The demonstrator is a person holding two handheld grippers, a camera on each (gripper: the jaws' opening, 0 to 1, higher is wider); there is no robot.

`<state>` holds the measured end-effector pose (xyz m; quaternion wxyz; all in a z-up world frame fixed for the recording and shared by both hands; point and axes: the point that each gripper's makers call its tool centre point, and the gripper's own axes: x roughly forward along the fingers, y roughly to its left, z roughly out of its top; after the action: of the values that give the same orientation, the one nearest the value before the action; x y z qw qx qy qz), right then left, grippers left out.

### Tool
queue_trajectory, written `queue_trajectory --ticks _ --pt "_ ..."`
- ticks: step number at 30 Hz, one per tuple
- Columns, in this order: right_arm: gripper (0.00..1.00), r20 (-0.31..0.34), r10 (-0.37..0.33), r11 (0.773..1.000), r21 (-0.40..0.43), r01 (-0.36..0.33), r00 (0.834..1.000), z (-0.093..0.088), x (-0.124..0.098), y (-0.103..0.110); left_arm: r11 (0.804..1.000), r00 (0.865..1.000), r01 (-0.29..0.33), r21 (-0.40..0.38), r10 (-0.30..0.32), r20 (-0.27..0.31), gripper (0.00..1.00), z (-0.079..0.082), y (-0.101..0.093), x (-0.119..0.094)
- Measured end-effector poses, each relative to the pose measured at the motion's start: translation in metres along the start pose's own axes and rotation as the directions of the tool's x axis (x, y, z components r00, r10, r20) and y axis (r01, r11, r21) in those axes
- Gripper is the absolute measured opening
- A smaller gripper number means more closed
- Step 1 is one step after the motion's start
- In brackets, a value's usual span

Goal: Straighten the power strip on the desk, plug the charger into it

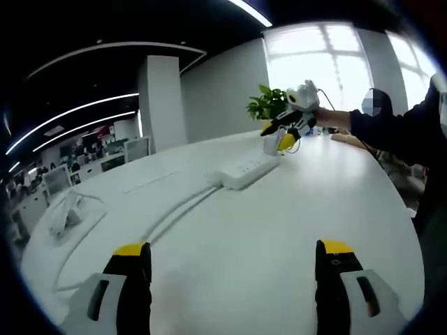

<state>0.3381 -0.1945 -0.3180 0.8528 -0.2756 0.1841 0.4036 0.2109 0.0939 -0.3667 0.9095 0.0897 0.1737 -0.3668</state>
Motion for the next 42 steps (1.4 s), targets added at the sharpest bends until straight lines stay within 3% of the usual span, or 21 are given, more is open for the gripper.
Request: queue_trajectory --ticks 11,20,26,32,42 --pt "0.74 0.059 -0.025 0.997 0.074 0.021 0.998 -0.001 -0.001 0.005 1.000 1.000 0.002 -0.004 -0.002 -0.006 0.99 -0.003 0.000 0.000" --pt "0.81 0.095 -0.068 0.989 0.134 0.055 0.993 -0.005 -0.007 0.000 1.000 1.000 0.009 -0.005 -0.009 -0.010 0.99 -0.004 -0.001 0.002" --pt "0.99 0.166 -0.078 0.974 0.224 0.039 0.983 0.001 -0.010 0.000 1.000 1.000 0.012 -0.005 -0.012 -0.014 0.99 -0.003 -0.001 0.002" --pt "1.00 0.150 -0.093 0.976 0.208 0.060 0.984 -0.006 -0.011 -0.003 1.000 1.000 0.007 -0.002 -0.007 -0.021 0.99 -0.003 0.001 0.000" --pt "1.00 0.179 -0.112 0.968 0.242 0.067 0.978 -0.004 -0.016 0.003 1.000 1.000 0.007 -0.002 -0.008 -0.021 0.99 -0.003 0.000 0.000"
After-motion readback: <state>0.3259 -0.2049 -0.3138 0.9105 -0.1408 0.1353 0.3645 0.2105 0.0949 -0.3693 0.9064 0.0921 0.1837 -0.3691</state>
